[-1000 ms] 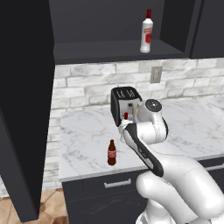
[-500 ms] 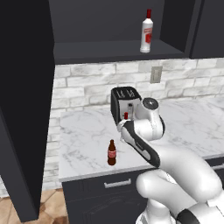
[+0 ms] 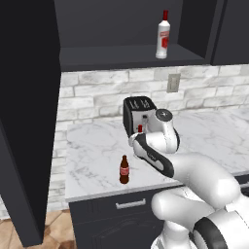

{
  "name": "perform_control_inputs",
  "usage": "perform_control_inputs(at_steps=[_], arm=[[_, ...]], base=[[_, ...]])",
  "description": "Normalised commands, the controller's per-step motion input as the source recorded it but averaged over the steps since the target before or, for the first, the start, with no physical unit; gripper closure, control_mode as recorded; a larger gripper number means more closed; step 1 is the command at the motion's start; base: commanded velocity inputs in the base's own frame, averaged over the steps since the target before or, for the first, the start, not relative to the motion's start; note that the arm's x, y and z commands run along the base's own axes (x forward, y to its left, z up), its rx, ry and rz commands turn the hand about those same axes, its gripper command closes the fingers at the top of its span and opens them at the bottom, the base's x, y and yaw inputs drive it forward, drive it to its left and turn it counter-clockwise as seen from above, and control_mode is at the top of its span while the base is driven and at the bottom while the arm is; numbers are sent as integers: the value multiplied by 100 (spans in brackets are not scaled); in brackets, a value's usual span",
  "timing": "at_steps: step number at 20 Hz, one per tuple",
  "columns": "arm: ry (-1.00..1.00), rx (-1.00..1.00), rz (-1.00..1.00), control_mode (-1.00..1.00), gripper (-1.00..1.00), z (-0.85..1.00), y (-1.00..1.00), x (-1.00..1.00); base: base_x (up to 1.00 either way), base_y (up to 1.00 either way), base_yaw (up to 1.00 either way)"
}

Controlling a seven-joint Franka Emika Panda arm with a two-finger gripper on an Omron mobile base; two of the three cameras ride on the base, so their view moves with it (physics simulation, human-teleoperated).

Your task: Sort all alcoholic drinks to one cabinet, and non-alcoholic drinks to the other.

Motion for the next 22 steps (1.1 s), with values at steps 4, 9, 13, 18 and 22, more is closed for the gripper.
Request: perform_control_inputs(at_steps=[4,9,13,18,22], arm=[[1,0,0,-100,-100,-11,0,14],[1,0,0,-100,-100,-12,3,15],[2,0,0,-100,-100,-8,3,16],[2,0,0,-100,-100,-7,1,16],[1,0,0,-100,-100,-8,0,15]], base=[[0,0,0],[0,0,0],[0,0,0],[0,0,0],[0,0,0]])
